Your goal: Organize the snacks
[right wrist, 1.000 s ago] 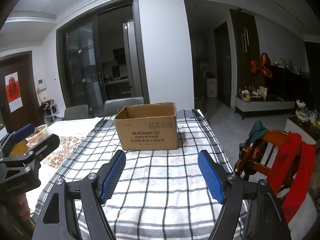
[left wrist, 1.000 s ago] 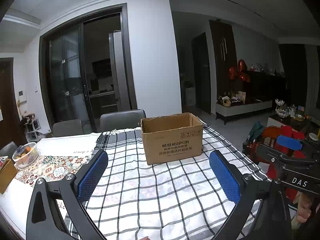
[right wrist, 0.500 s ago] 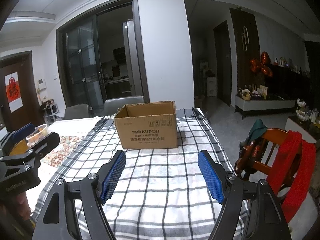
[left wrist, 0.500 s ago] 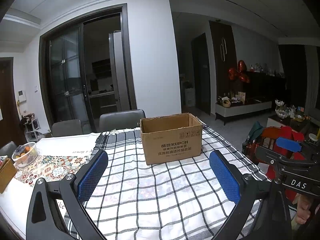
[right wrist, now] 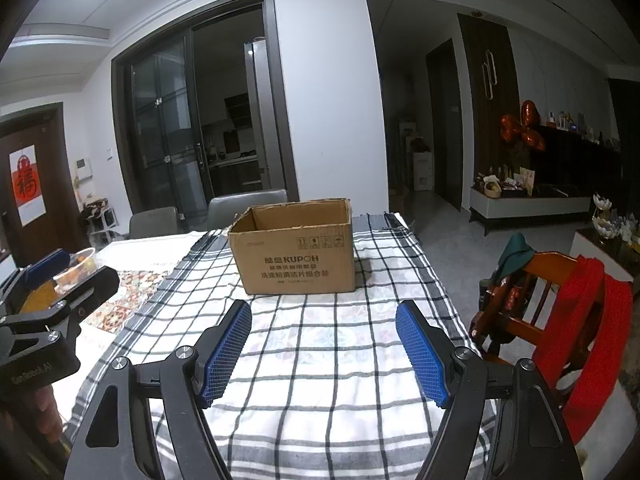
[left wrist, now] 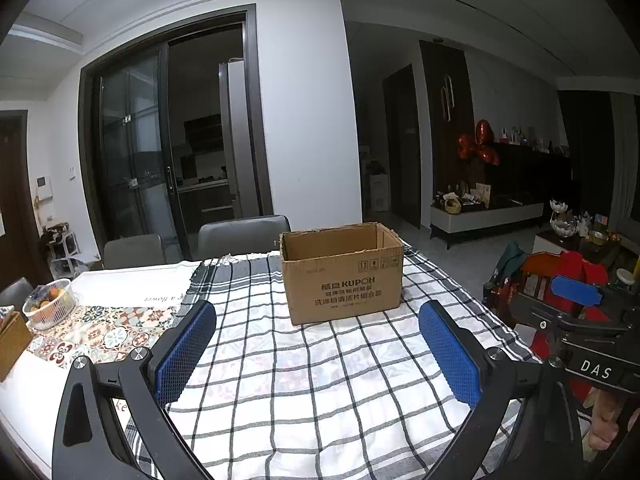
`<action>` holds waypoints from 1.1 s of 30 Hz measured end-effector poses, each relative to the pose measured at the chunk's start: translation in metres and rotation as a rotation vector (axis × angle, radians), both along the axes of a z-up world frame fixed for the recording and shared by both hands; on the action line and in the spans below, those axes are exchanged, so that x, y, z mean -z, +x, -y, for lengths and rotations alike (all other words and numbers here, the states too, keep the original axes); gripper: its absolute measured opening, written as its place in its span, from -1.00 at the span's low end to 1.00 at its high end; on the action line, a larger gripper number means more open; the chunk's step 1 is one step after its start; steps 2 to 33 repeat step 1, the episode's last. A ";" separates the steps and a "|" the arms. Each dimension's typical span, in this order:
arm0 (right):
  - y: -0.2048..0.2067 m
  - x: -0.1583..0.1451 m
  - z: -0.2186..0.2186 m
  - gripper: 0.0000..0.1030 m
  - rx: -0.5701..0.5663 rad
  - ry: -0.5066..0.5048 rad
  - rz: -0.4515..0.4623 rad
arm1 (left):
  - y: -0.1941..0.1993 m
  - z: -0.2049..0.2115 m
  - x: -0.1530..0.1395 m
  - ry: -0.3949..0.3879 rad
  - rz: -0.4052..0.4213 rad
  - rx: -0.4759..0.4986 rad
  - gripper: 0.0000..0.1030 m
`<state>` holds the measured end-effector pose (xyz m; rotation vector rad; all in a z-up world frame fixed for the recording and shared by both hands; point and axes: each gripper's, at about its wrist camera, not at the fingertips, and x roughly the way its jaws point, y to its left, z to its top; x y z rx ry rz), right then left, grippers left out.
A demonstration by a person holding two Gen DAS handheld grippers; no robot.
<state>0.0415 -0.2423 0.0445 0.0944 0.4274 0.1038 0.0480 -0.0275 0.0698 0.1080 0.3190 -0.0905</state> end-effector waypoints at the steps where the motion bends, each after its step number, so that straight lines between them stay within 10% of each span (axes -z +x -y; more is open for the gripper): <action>1: -0.001 0.000 0.000 0.46 0.000 0.001 0.001 | 0.000 0.000 0.000 0.001 0.001 -0.002 1.00; 33: -0.001 0.000 0.000 0.46 0.000 0.001 0.001 | 0.000 0.000 0.000 0.001 0.001 -0.002 1.00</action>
